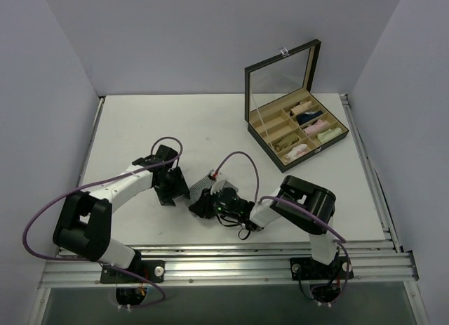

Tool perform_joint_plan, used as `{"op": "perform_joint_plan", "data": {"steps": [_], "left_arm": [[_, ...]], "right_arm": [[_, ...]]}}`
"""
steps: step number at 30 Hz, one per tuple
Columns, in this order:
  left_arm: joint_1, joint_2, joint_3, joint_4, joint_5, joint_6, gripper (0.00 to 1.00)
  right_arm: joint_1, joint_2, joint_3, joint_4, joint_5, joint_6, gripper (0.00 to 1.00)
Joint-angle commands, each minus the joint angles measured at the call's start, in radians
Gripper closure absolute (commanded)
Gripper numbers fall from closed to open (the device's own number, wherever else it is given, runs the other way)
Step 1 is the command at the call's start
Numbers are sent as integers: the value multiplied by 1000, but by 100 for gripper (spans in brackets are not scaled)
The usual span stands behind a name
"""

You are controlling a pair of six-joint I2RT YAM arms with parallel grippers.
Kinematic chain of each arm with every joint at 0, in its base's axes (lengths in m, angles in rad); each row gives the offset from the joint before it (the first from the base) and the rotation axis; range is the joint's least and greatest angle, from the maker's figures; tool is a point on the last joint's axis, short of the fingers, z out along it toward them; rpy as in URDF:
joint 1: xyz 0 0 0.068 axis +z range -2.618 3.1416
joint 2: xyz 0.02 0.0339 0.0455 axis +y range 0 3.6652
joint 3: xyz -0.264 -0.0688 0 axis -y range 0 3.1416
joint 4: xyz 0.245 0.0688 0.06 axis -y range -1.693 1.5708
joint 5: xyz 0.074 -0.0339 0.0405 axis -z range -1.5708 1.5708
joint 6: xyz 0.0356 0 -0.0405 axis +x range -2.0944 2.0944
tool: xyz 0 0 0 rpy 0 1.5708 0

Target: Roll the underwear

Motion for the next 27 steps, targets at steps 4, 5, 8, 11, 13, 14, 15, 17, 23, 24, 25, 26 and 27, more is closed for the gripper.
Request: {"op": "perform_joint_plan", "data": {"steps": [4, 5, 8, 11, 13, 14, 15, 17, 23, 24, 25, 26, 27], "left_arm": [[-1, 81, -24, 154, -6, 26, 35], [-3, 89, -30, 188, -1, 25, 35], [-7, 133, -24, 197, 11, 29, 43], [-9, 164, -25, 179, 15, 35, 57], [-10, 170, -41, 176, 23, 38, 72], [-10, 172, -42, 171, 28, 44, 76], [-18, 176, -42, 159, 28, 46, 80], [-26, 189, -24, 107, 8, 52, 84], [-61, 219, 34, -26, -44, 51, 90], [-66, 227, 40, -39, -50, 46, 90], [-72, 233, 54, -60, -52, 45, 90], [-73, 247, 62, -74, -52, 38, 90], [-75, 256, 71, -85, -52, 37, 90]], "right_arm": [[-6, 104, -37, -351, -20, -42, 100], [-6, 109, -33, -358, -35, -45, 100], [-9, 100, -25, -381, -33, -46, 100], [-28, 70, -31, -407, -18, -34, 98], [-40, 34, -25, -468, -9, -33, 88], [-44, 8, -23, -496, 0, -36, 82], [-45, -49, -17, -525, 29, -51, 77], [-43, -113, 13, -645, 68, -68, 66], [-14, -302, 151, -893, 233, -164, 56], [1, -316, 171, -912, 258, -180, 55], [35, -319, 190, -941, 305, -212, 52], [52, -316, 226, -953, 327, -224, 51], [67, -312, 243, -961, 341, -238, 51]]}}
